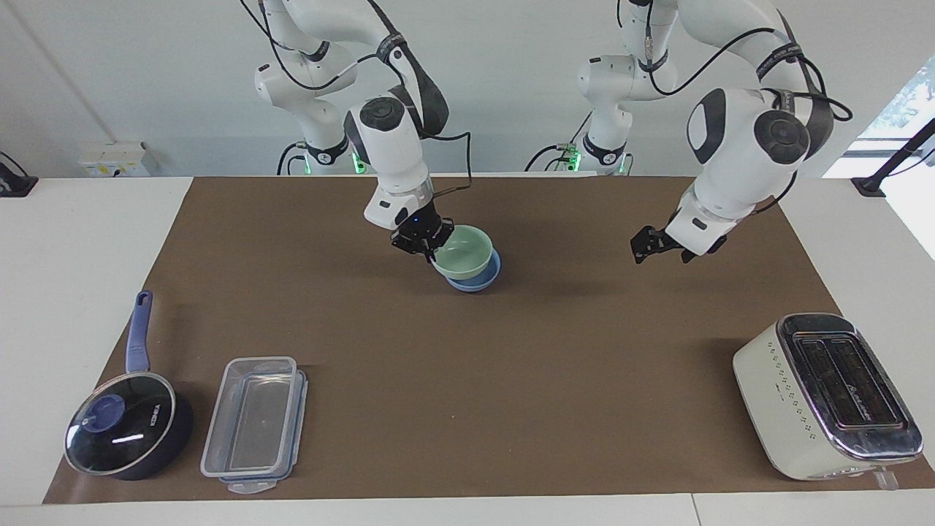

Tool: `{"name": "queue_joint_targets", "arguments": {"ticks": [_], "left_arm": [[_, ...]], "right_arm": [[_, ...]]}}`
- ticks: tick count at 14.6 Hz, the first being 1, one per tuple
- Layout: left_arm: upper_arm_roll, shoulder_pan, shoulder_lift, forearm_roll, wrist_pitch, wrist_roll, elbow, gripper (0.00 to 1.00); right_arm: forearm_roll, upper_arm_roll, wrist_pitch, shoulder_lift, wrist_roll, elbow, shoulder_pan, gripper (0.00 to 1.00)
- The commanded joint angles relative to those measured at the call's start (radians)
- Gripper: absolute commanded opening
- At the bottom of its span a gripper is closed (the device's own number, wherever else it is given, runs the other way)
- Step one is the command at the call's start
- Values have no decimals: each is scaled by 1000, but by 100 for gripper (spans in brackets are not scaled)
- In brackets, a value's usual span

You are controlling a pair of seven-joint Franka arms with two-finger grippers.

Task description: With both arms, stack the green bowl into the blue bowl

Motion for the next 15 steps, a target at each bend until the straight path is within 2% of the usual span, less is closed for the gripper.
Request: {"name": "queue_joint_targets", "arguments": {"ticks": [1, 3, 5, 9, 15], "left_arm": [[-7, 53, -92, 26, -101, 79, 5, 100], [-7, 60, -123, 31, -167, 81, 36, 100], [-7, 60, -123, 63, -225, 84, 94, 100], [-8, 58, -134, 68, -221, 100, 80, 100], [-8, 58, -132, 66, -210, 93, 80, 100]], "right_arm": [[33, -3, 9, 8, 14, -10, 23, 0], [34, -3, 29, 25, 27, -9, 29, 0], [34, -3, 43, 34, 28, -10, 41, 0], [34, -3, 101, 45, 31, -39, 52, 0], [34, -3, 99, 43, 30, -42, 63, 0]]}}
